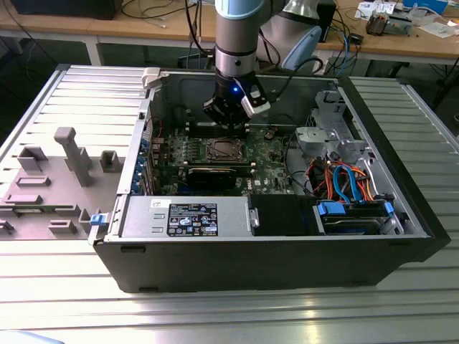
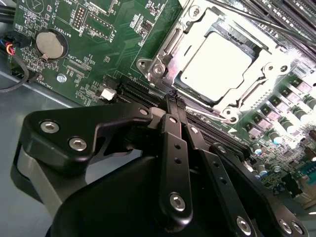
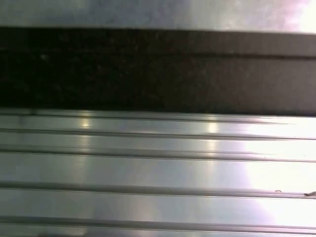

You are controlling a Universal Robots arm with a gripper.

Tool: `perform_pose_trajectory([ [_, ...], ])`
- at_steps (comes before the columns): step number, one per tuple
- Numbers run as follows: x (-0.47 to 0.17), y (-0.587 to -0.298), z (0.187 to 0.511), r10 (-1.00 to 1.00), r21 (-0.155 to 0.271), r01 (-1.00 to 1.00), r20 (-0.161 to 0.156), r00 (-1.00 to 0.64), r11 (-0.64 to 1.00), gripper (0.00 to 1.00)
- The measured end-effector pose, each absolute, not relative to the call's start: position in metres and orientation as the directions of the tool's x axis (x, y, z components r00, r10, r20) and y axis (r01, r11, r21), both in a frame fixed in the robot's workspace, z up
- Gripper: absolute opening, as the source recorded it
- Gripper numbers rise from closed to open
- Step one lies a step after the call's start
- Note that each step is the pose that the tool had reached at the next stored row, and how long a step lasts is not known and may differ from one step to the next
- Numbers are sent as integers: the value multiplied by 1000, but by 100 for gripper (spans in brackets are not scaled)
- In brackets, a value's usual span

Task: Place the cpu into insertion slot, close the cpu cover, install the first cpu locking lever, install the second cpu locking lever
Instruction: 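Install the first cpu locking lever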

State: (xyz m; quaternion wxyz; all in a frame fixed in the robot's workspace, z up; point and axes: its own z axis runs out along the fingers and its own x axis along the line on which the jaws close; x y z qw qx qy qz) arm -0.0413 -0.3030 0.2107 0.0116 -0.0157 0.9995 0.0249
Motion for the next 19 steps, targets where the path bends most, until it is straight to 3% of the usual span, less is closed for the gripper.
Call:
perform_pose_trajectory([
  [19, -38, -303, 206, -31, 44, -32, -24, -999, 999, 11],
])
